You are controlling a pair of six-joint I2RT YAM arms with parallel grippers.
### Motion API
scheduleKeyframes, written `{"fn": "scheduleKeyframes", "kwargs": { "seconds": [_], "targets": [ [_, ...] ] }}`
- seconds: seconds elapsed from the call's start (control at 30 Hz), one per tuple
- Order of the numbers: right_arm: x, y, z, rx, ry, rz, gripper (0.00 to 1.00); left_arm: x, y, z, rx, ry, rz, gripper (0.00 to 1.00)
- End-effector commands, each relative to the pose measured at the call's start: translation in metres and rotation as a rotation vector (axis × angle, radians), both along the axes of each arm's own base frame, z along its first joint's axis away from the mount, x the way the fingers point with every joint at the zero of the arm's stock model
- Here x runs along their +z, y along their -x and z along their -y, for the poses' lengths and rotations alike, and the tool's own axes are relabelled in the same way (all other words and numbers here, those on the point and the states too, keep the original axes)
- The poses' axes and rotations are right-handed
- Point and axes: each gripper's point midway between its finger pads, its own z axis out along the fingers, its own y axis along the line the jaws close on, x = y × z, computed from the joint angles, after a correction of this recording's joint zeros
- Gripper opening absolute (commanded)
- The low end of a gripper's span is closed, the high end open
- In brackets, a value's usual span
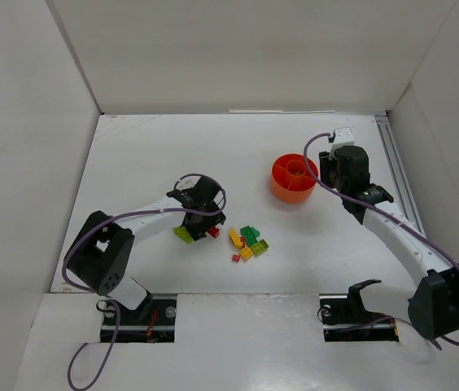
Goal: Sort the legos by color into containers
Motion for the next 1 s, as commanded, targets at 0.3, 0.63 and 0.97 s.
{"fn": "scheduleKeyframes", "kwargs": {
  "seconds": [0.3, 0.63, 0.97],
  "targets": [
    [0.015, 0.003, 0.010, -0.032, 0.016, 0.034, 0.47, 0.009, -0.029, 0.005, 0.037, -0.035, 0.077, 0.33],
    [0.021, 0.008, -0.008, 0.087, -0.011, 0.041, 0.52, 0.049, -0.043, 0.035, -0.255, 0.022, 0.304, 0.12],
    [0.080, 0.058, -0.100, 0.582, -0.394, 0.099, 0.82, 0.208, 0.020, 0.087, -1.039, 0.330, 1.130, 0.21]
  ]
}}
